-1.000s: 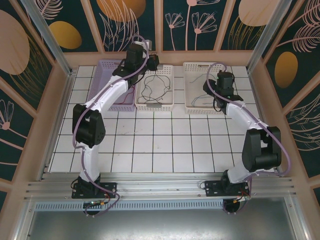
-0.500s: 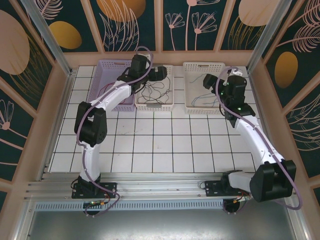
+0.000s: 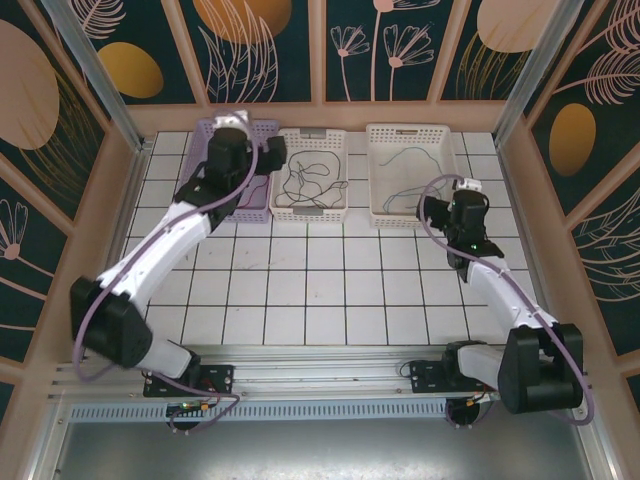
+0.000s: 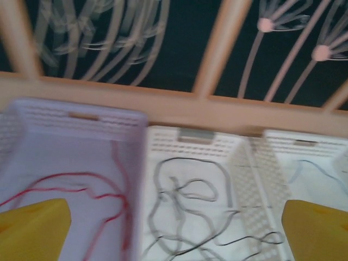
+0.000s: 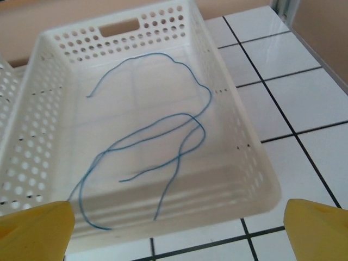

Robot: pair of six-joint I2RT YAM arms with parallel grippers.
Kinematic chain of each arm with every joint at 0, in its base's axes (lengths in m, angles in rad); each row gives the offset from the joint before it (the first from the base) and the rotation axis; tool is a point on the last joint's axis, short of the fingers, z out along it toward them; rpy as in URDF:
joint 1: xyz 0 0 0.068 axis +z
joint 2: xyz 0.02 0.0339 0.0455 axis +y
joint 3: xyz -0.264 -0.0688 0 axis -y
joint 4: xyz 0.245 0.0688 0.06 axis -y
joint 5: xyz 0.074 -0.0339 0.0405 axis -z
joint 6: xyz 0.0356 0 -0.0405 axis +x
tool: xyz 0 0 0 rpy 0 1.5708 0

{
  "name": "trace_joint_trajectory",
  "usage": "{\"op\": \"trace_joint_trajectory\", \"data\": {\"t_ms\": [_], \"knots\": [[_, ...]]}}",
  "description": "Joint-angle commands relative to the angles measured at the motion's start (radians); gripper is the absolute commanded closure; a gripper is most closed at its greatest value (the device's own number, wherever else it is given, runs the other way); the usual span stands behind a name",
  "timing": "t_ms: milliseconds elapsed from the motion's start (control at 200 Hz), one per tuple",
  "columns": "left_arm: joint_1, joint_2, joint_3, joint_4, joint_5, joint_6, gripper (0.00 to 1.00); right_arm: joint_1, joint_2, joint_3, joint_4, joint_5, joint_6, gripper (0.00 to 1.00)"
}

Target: Untangle the cables

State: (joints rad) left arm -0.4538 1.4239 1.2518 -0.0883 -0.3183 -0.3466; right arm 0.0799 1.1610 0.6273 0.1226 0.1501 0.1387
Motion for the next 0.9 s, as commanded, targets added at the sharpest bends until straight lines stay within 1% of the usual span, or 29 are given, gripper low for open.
{"op": "trace_joint_trajectory", "data": {"t_ms": [0, 75, 135, 190, 220, 265, 290, 330, 375, 405, 425, 440, 455, 470, 485, 500, 525, 550, 581, 621, 706, 746, 786, 851, 896], "knots": [[0.000, -0.097, -0.212, 0.062, -0.301, 0.049, 0.01, -0.067, -0.019, -0.121, 0.323, -0.068, -0.024, 0.01], [0.000, -0.169, -0.380, 0.163, -0.389, 0.077, 0.01, -0.123, -0.007, -0.241, 0.556, -0.184, -0.031, 0.01], [0.001, -0.210, -0.481, 0.229, -0.436, 0.107, 0.01, -0.147, 0.032, -0.316, 0.733, -0.208, -0.004, 0.01], [0.011, -0.225, -0.553, 0.255, -0.466, 0.107, 0.01, -0.151, 0.098, -0.356, 0.857, -0.234, -0.050, 0.01], [0.023, -0.227, -0.576, 0.258, -0.452, 0.101, 0.01, -0.153, 0.132, -0.352, 0.850, -0.247, -0.084, 0.01], [0.047, -0.224, -0.613, 0.260, -0.410, 0.091, 0.01, -0.160, 0.197, -0.375, 0.924, -0.239, -0.073, 0.01], [0.058, -0.216, -0.630, 0.264, -0.394, 0.083, 0.01, -0.162, 0.231, -0.392, 1.003, -0.245, -0.076, 0.01], [0.078, -0.198, -0.652, 0.273, -0.377, 0.069, 0.01, -0.161, 0.242, -0.407, 1.027, -0.278, -0.103, 0.01], [0.097, -0.174, -0.672, 0.293, -0.357, 0.071, 0.01, -0.161, 0.293, -0.438, 1.139, -0.271, -0.102, 0.01], [0.109, -0.160, -0.682, 0.313, -0.367, 0.077, 0.01, -0.165, 0.350, -0.464, 1.233, -0.252, -0.087, 0.01], [0.115, -0.152, -0.690, 0.330, -0.374, 0.081, 0.01, -0.173, 0.394, -0.479, 1.325, -0.265, -0.081, 0.01], [0.123, -0.146, -0.696, 0.344, -0.376, 0.085, 0.01, -0.178, 0.409, -0.483, 1.360, -0.285, -0.078, 0.01], [0.132, -0.143, -0.702, 0.358, -0.374, 0.090, 0.01, -0.181, 0.404, -0.478, 1.332, -0.304, -0.086, 0.01], [0.141, -0.140, -0.706, 0.372, -0.359, 0.102, 0.01, -0.179, 0.384, -0.463, 1.264, -0.310, -0.092, 0.01], [0.154, -0.139, -0.707, 0.369, -0.350, 0.105, 0.01, -0.173, 0.366, -0.444, 1.193, -0.301, -0.100, 0.01], [0.164, -0.139, -0.713, 0.383, -0.354, 0.108, 0.01, -0.165, 0.362, -0.425, 1.159, -0.276, -0.101, 0.01], [0.173, -0.142, -0.728, 0.409, -0.365, 0.115, 0.01, -0.153, 0.385, -0.412, 1.173, -0.237, -0.097, 0.01], [0.180, -0.148, -0.751, 0.452, -0.365, 0.130, 0.01, -0.150, 0.383, -0.415, 1.174, -0.227, -0.098, 0.01], [0.188, -0.162, -0.786, 0.509, -0.354, 0.146, 0.01, -0.152, 0.373, -0.413, 1.150, -0.220, -0.091, 0.01], [0.201, -0.181, -0.834, 0.574, -0.343, 0.151, 0.01, -0.148, 0.378, -0.412, 1.162, -0.207, -0.092, 0.01], [0.220, -0.201, -0.921, 0.768, -0.292, 0.181, 0.01, -0.132, 0.375, -0.410, 1.151, -0.173, -0.101, 0.01], [0.243, -0.196, -0.949, 0.839, -0.280, 0.171, 0.01, -0.116, 0.378, -0.408, 1.150, -0.146, -0.109, 0.01], [0.280, -0.187, -0.978, 0.901, -0.243, 0.154, 0.01, -0.106, 0.377, -0.407, 1.149, -0.121, -0.112, 0.01], [0.310, -0.155, -1.021, 1.027, -0.203, 0.178, 0.01, -0.106, 0.379, -0.408, 1.149, -0.118, -0.111, 0.01], [0.332, -0.142, -1.020, 1.055, -0.177, 0.173, 0.01, -0.107, 0.378, -0.408, 1.149, -0.117, -0.110, 0.01]]}}
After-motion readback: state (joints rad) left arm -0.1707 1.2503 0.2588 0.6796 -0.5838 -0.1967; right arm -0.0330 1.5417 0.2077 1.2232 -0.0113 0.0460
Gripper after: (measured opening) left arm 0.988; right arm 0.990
